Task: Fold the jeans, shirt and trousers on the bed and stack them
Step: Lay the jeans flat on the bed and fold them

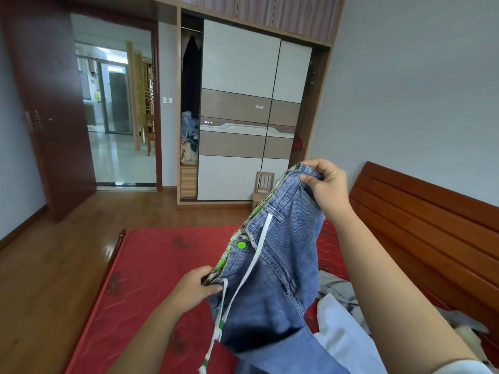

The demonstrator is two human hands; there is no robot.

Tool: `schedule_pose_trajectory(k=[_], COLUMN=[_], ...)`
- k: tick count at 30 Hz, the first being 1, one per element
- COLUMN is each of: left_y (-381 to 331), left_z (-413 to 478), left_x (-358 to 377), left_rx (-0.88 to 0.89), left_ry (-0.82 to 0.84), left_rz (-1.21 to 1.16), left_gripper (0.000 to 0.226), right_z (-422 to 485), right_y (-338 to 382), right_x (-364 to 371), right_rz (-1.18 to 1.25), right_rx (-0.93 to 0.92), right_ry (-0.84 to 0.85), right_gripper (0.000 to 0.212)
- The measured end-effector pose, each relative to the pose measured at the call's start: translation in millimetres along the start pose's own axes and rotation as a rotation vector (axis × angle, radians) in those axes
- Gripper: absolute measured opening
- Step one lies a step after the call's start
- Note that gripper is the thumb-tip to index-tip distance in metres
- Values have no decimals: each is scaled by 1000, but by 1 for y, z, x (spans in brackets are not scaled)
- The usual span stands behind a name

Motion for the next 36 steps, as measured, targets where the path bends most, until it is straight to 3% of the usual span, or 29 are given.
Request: schedule_pose_trajectory(k=[4,14,19,27,30,33,34,36], left_y=[9,25,16,-96,-157,-204,-212,-213], left_z=[2,-5,-6,6,8,-3,-6,-6], left_x=[5,2,-39,-148,-197,-246,-259,-273], left_rx=[-26,-133,-141,-7,74,165,167,75], left_ry=[-19,-213,-387,-608,-713,-924,-951,-831], left_rz=[95,59,94,587,739,802,807,901], left_gripper=[35,29,8,19,22,22,22,22], right_z=[-1,-8,-14,9,42,73,80,86], right_y=[-6,-28,-45,-42,-9,26,31,32], right_x=[-1,-12,-16,0,13,8,7,15], right_rz=[-17,-9,-14,83,135,211,192,28], right_rx=[6,100,168,204,118,-1,-4,60], right_ry=[-7,-96,-134,-325,-430,-556,-540,-398], right_gripper=[36,31,26,24,25,22,18,16])
Point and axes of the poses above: each hand's wrist, its own z-axis towards the middle knuckle, its own x-axis out of the palm, y = z × x, the point moved 3 cm from there along z, towards the middle knuckle, and after that the axes turned 7 degrees about y, right-handed, at the moved point
